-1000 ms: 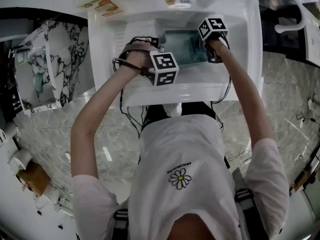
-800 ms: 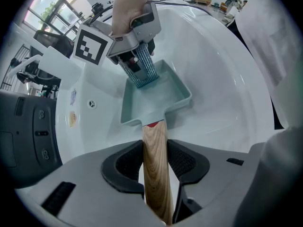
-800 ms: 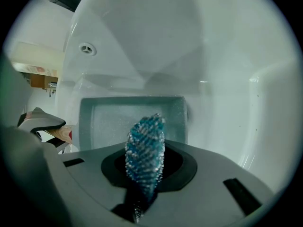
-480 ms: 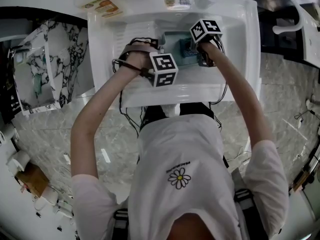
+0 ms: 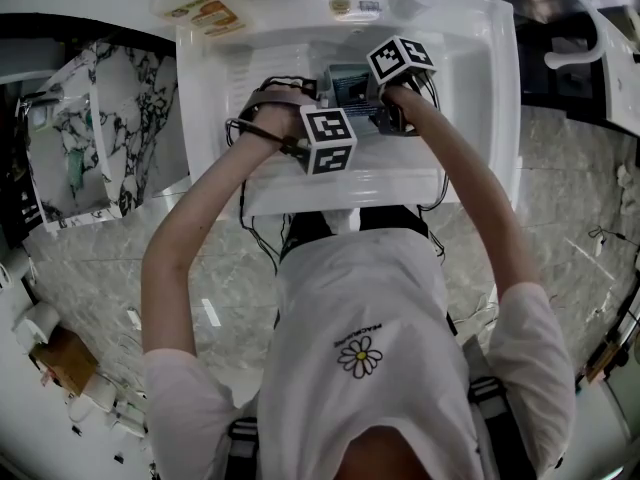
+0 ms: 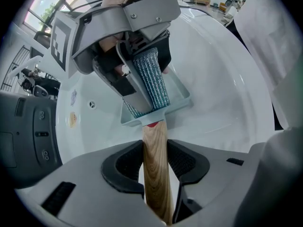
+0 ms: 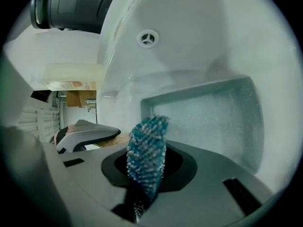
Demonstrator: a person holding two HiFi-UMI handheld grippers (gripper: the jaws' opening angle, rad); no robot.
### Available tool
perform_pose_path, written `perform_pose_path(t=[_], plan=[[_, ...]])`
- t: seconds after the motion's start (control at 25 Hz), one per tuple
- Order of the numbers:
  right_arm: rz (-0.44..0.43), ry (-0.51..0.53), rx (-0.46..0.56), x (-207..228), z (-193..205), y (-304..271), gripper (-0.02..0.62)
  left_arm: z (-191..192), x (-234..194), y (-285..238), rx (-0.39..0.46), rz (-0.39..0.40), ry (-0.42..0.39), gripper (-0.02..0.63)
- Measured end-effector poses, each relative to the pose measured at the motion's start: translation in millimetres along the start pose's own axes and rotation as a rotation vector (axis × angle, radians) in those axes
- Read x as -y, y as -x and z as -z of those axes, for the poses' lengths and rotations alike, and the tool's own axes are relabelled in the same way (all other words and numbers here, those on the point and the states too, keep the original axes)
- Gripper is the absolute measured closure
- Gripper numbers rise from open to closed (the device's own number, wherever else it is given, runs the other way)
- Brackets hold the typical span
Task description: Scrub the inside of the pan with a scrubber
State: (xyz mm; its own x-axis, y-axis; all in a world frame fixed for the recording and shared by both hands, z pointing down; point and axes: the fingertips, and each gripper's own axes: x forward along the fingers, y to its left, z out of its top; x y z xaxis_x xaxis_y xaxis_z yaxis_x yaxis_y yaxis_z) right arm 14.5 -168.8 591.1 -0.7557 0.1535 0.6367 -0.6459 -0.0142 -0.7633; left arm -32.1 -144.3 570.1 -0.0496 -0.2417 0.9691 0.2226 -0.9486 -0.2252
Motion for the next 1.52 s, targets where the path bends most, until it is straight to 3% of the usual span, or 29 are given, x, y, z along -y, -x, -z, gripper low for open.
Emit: perform_pose_path(t=[0.56, 0.72, 0.96, 1.16, 1.52], plan=[[0.017, 0.055, 0.000, 4, 0, 15, 0.538, 1, 1, 0, 0.005, 0.004, 0.007, 0.442], [0.094, 0.058, 0.001, 36, 5, 38, 0.538, 0, 1, 0, 0.000, 0.006, 0.001, 0.443], [0.313, 0.093, -0.039, 102, 15, 63, 0.538, 1, 1, 0, 0.000, 0.005, 0.003, 0.443], [0.425, 0.119, -0.093, 129, 22, 68, 0.538, 1, -1, 0, -0.001, 0.005, 0.005, 0.443], [0.439, 0.099, -0.103, 129, 22, 56, 0.538, 2, 0, 0, -0.004, 0.001, 0.008, 0.443]])
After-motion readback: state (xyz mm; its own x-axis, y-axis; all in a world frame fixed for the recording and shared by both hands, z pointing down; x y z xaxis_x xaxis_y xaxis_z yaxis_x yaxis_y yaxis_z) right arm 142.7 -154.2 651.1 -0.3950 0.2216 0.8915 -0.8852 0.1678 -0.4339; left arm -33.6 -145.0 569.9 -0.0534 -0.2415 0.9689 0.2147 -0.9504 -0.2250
